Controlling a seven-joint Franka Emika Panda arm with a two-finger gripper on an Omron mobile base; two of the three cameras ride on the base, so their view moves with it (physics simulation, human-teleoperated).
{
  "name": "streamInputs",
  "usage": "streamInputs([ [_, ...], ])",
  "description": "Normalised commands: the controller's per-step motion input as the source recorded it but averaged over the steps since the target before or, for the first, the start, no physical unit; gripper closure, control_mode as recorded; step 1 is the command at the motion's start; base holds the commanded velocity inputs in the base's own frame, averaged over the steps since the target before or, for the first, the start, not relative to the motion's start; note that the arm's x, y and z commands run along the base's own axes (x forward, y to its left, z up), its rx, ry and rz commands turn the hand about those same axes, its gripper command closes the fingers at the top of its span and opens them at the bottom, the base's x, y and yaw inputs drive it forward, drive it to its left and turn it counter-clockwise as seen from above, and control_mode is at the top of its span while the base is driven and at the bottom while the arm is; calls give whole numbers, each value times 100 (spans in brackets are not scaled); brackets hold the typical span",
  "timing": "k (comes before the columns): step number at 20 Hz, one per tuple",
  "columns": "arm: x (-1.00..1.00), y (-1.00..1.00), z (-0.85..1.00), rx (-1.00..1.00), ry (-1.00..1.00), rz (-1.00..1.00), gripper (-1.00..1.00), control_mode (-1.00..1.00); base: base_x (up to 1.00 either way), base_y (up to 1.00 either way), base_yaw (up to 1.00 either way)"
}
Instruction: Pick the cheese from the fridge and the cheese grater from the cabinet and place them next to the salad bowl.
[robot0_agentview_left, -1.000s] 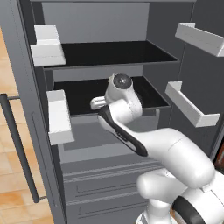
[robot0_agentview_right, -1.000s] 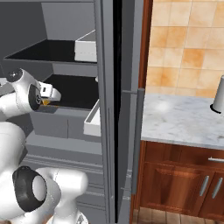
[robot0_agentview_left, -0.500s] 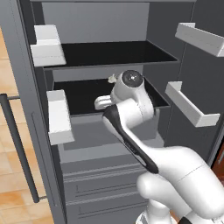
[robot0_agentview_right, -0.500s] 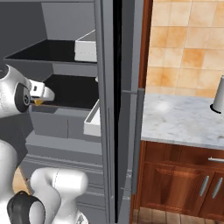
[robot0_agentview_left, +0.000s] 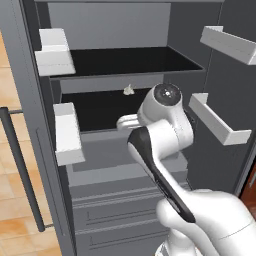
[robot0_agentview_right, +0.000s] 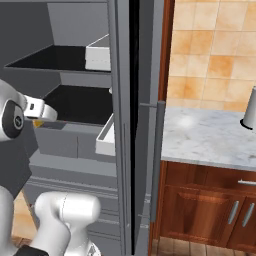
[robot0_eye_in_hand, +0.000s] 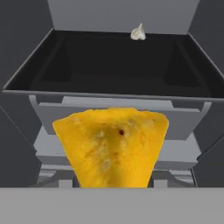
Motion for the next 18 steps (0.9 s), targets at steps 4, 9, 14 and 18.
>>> streamInputs([
  [4, -57, -25, -1, 3, -3, -3, 100, -100, 0, 0, 0],
  [9, -2, 0, -4, 0, 0, 0, 100, 100, -13, 0, 0],
  [14, 0, 0, 0, 0, 0, 0, 100, 100, -89, -13, 0],
  [18, 0, 0, 0, 0, 0, 0, 100, 100, -97, -15, -2],
])
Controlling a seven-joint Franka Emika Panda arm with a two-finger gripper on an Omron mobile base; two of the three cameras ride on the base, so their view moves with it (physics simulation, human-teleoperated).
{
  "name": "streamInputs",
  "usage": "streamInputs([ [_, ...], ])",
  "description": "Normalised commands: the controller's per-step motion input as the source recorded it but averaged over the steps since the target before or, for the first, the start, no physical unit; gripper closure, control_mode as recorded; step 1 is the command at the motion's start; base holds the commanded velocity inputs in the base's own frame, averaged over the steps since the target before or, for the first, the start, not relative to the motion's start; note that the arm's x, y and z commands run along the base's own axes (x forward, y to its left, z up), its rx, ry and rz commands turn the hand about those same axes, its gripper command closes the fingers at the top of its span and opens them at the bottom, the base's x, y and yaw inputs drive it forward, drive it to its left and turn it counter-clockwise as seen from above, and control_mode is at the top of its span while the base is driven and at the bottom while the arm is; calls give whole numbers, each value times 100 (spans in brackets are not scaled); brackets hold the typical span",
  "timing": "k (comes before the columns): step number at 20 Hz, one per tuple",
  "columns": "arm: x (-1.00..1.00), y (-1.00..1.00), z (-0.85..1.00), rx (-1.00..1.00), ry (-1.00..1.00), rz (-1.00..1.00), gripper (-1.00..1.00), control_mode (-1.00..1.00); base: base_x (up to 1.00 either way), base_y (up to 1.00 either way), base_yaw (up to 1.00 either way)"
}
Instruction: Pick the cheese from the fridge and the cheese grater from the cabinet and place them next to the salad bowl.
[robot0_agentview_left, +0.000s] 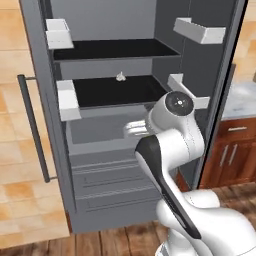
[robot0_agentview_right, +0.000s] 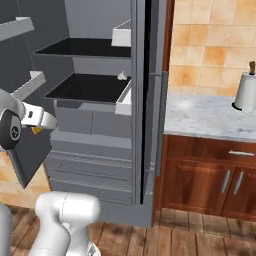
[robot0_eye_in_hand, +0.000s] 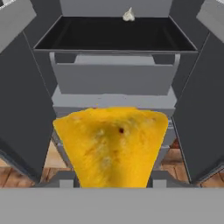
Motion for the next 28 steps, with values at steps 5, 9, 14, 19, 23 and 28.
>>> streamInputs([
  [5, 0, 0, 0, 0, 0, 0, 100, 100, -80, -16, -9],
  [9, 0, 0, 0, 0, 0, 0, 100, 100, -65, -11, -22],
  [14, 0, 0, 0, 0, 0, 0, 100, 100, -54, 0, -31],
  [19, 0, 0, 0, 0, 0, 0, 100, 100, -44, 0, -36],
  [23, 0, 0, 0, 0, 0, 0, 100, 100, -36, 0, -41],
  [28, 0, 0, 0, 0, 0, 0, 100, 100, -28, 0, -41],
])
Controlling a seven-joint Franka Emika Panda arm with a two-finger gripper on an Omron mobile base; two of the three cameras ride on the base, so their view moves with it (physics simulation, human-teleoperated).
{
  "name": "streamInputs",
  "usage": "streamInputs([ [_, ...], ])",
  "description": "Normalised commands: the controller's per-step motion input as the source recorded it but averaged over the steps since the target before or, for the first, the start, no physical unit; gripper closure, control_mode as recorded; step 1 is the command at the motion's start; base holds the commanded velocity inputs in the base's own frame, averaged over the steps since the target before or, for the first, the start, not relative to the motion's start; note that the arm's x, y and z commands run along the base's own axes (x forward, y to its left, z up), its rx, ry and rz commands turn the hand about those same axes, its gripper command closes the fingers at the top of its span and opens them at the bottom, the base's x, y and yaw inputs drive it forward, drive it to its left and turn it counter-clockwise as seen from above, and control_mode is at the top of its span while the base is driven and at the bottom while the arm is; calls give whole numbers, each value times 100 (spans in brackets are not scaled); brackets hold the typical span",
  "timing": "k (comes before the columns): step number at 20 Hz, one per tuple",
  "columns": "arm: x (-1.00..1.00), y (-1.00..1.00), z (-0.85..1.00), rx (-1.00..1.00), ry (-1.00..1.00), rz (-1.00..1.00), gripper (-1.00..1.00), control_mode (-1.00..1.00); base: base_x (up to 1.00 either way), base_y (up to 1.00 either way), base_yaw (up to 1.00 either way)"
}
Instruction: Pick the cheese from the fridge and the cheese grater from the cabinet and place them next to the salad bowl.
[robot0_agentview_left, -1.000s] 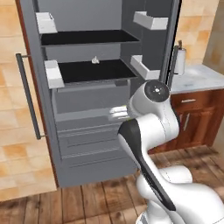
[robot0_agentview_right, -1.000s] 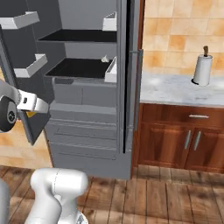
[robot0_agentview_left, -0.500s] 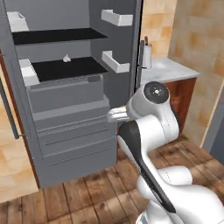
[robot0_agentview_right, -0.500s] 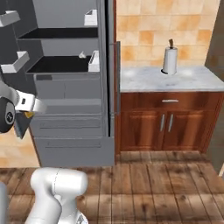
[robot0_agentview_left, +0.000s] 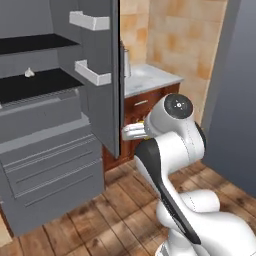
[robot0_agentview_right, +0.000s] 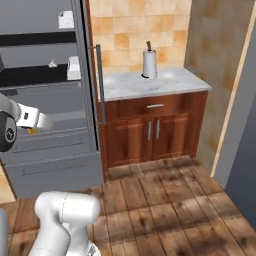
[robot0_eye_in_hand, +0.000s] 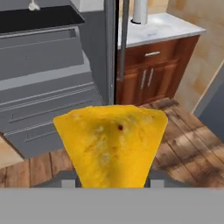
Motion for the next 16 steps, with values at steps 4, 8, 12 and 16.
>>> streamInputs([
  [4, 0, 0, 0, 0, 0, 0, 100, 100, -25, 0, -43],
  [8, 0, 0, 0, 0, 0, 0, 100, 100, -22, 0, -43],
  [12, 0, 0, 0, 0, 0, 0, 100, 100, -24, 0, -44],
  [16, 0, 0, 0, 0, 0, 0, 100, 100, -22, -1, -44],
])
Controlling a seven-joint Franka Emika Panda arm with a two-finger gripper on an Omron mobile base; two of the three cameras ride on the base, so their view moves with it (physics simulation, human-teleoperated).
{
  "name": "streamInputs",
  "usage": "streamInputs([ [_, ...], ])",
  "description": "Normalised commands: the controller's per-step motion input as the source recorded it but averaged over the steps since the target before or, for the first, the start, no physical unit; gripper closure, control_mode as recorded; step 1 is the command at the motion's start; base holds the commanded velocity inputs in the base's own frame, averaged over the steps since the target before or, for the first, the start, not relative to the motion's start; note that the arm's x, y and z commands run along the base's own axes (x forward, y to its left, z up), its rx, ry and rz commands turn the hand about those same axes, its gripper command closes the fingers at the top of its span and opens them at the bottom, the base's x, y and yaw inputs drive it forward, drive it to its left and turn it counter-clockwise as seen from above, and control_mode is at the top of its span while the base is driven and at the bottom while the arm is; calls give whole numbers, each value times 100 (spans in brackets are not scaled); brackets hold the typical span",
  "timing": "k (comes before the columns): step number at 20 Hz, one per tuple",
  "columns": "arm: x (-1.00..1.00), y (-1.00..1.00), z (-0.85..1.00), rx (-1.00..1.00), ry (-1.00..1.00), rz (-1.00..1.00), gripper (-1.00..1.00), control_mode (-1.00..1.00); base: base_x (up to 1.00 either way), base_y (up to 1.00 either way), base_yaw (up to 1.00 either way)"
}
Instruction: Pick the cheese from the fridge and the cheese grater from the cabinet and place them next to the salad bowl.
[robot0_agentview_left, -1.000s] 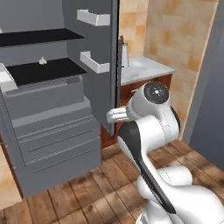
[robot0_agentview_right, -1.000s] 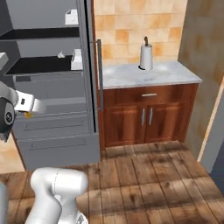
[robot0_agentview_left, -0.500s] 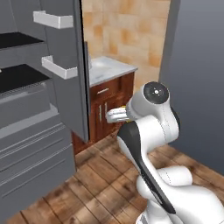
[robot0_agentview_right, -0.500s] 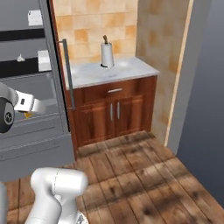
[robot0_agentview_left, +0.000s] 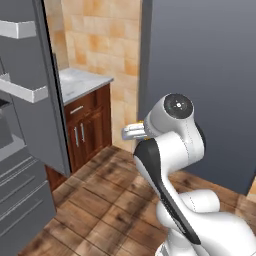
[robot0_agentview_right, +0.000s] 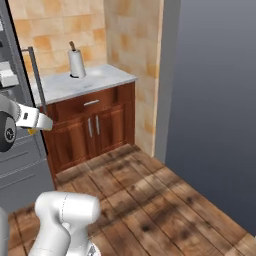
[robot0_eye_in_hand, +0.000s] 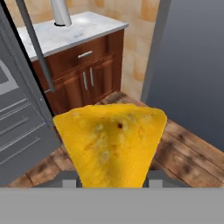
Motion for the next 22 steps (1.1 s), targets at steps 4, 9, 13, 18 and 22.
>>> streamInputs([
  [4, 0, 0, 0, 0, 0, 0, 100, 100, -18, -1, -44],
  [9, 0, 0, 0, 0, 0, 0, 100, 100, -18, 0, -45],
  [13, 0, 0, 0, 0, 0, 0, 100, 100, -15, 0, -46],
  [18, 0, 0, 0, 0, 0, 0, 100, 100, -10, 0, -47],
  [22, 0, 0, 0, 0, 0, 0, 100, 100, -2, 0, -46],
])
